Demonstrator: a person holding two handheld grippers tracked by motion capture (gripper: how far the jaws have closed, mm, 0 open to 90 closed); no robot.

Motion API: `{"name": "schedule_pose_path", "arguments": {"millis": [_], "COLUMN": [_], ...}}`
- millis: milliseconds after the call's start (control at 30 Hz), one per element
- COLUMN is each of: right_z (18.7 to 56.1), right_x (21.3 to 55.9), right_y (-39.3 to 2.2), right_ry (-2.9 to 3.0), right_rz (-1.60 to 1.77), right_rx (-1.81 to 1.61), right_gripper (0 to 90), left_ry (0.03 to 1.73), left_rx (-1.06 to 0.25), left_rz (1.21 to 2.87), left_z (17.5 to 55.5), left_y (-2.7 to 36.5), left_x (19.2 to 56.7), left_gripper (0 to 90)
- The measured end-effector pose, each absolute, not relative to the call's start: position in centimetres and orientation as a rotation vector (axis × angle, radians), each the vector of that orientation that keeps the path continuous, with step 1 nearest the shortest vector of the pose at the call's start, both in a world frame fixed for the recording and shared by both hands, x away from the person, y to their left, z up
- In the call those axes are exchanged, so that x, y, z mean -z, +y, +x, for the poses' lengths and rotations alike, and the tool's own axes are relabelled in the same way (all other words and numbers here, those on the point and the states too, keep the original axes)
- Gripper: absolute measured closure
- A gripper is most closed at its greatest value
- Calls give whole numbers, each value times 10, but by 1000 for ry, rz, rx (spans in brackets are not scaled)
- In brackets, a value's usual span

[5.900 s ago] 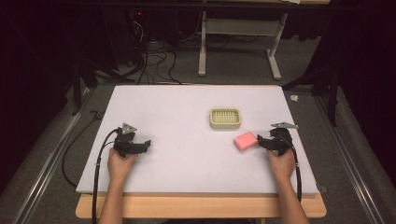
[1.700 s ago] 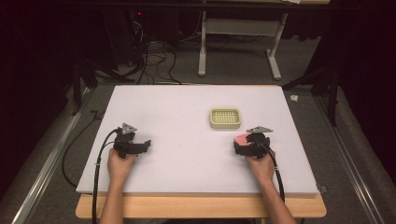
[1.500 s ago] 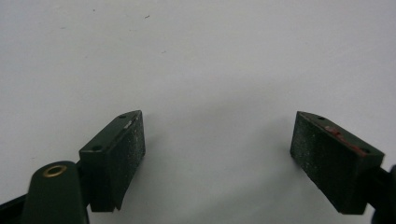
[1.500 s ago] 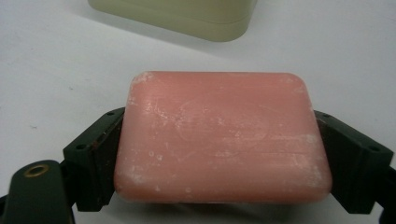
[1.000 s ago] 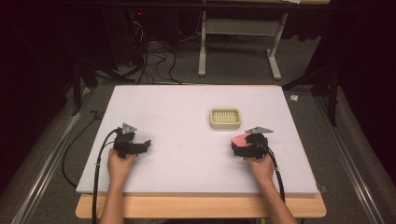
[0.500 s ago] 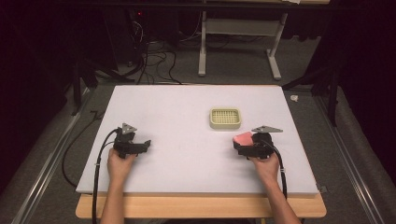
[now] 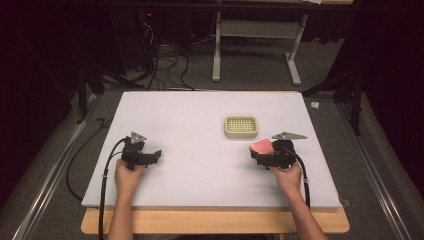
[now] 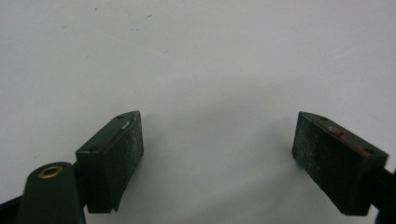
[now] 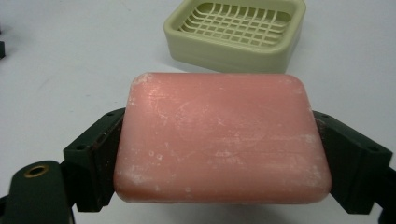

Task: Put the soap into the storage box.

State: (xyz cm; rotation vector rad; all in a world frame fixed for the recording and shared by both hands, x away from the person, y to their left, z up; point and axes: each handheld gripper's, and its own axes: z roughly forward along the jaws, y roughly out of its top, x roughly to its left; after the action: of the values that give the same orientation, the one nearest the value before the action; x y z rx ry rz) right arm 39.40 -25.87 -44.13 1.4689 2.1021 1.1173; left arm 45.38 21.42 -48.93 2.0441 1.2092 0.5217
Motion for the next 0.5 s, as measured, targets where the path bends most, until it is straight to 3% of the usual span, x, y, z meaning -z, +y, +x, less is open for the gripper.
{"name": "schedule_pose_path", "arguments": {"millis": [500], "right_z": [406], "right_x": [424], "right_y": [-246], "right_ry": [2166], "right_rz": [1395], "right_rx": [-1111], "right_gripper": [137], "left_ry": [1210], "left_rx": [-522], "left_rz": [2044], "left_z": [454], "left_y": [214], "left_x": [489], "left_gripper": [166]}}
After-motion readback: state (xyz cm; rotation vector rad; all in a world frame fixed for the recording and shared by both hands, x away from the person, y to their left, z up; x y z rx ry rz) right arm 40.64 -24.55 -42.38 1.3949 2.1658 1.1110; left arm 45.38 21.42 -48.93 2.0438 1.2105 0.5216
